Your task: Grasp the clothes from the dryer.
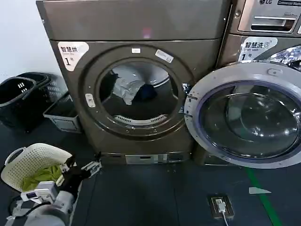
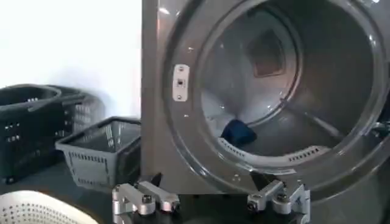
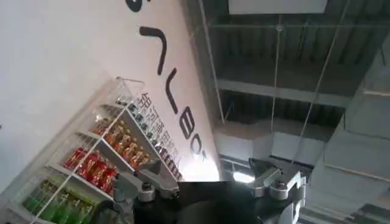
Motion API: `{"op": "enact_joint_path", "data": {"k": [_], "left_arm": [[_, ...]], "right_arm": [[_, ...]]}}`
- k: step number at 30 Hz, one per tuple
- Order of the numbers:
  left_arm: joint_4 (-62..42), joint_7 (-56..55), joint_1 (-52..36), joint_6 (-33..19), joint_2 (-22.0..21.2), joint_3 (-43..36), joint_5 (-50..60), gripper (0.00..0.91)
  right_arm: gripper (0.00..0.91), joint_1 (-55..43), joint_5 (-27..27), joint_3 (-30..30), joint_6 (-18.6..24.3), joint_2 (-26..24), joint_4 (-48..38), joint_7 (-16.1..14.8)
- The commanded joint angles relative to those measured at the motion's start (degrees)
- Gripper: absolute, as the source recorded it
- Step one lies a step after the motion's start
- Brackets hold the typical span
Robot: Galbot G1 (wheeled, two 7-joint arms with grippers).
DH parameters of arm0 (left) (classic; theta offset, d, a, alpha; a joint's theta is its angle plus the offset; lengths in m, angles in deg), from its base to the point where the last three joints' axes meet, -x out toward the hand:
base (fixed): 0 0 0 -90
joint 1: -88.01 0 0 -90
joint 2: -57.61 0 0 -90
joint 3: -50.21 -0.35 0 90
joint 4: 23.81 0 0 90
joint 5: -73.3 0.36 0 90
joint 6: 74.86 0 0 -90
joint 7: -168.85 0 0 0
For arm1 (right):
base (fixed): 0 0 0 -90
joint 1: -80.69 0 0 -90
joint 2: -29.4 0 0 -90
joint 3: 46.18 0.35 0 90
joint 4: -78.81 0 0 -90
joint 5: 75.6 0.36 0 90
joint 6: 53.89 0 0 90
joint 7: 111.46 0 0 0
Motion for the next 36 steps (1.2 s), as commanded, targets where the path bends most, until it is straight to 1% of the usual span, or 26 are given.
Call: {"op": "enact_joint_path", "data": {"k": [1, 14, 17, 21, 24, 36], "left_arm": [[-0.1, 0.1, -0.1, 0.0, 0.1, -0.1, 0.1, 0.907], [-0.1, 0.4, -0.8, -0.2, 0.6, -0.1, 0.0, 0.907], [-0.3, 0.6, -1.1, -0.4, 0.9, -0.1, 0.2, 0.907], [-0.7, 1.2, -1.6, -1.1, 1.2, -0.3, 0.7, 0.907], [-1.2, 2.6, -1.8, -2.7, 1.5, -1.0, 2.0, 0.907], [-2.3, 3.4, -2.8, -3.2, 1.9, -2.2, 3.1, 0.907]], "right_arm": [[0.907, 0.0, 0.1, 0.1, 0.0, 0.0, 0.0, 0.0], [0.907, 0.4, 0.3, 0.3, 0.1, -0.2, -0.1, -0.1], [0.907, 0.5, 0.4, 0.1, 1.5, -0.2, -0.3, 0.0], [0.907, 0.3, 0.6, -0.1, 2.0, 0.1, -0.1, -0.7], [0.907, 0.2, 0.8, -0.1, 2.1, 0.2, -0.1, -0.3], [0.907, 0.2, 1.5, 0.1, 2.7, 0.2, -0.6, 0.2]]}}
